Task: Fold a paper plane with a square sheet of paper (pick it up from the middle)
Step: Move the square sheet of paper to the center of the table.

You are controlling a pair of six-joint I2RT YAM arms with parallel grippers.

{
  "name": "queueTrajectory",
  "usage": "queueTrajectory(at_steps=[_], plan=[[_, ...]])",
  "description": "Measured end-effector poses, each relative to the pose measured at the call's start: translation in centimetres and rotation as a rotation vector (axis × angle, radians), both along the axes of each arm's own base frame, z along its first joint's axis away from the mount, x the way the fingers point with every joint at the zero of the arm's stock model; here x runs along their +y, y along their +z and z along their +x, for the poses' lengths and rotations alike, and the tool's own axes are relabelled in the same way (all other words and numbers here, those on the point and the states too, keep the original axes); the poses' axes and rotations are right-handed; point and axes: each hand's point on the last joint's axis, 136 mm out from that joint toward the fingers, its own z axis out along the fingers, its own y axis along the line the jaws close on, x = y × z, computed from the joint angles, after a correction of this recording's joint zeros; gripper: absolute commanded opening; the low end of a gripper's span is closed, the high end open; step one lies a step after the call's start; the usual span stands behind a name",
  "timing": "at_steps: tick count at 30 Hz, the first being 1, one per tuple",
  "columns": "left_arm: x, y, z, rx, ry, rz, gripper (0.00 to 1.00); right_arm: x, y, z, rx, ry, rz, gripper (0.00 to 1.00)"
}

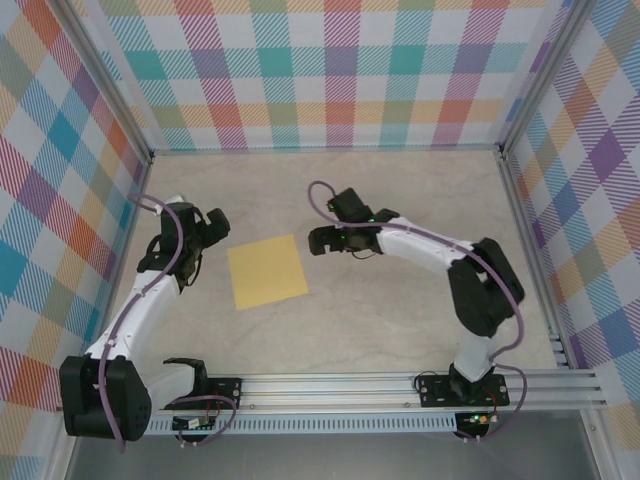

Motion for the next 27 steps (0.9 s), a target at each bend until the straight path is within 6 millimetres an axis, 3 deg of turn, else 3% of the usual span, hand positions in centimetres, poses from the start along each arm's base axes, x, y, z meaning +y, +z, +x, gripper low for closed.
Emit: queueTrajectory(at_steps=[4, 10, 18, 25, 27], plan=[[0.7, -1.4, -0.1, 0.048, 0.032, -0.016, 1.0, 4.5, -2.0, 1.0, 0.003, 0.062, -0.092, 1.0], [0.9, -1.4, 0.1, 0.062, 0.039, -0.014, 1.0, 8.3, -4.8, 1.9, 0.004, 0.106, -0.236, 1.0], [1.3, -1.2, 0.0, 0.073, 0.056, 0.0, 1.0, 8.9, -6.9, 2.3, -0.001, 0.157, -0.382, 1.0], [1.8, -2.1, -0.4, 0.116, 0.078, 0.021, 1.0, 7.6, -6.8, 2.3, -0.046, 0.198, -0.459, 1.0], [1.8, -2.2, -0.3, 0.121, 0.079, 0.022, 1.0, 6.4, -6.8, 1.8, -0.067, 0.215, -0.488, 1.0]])
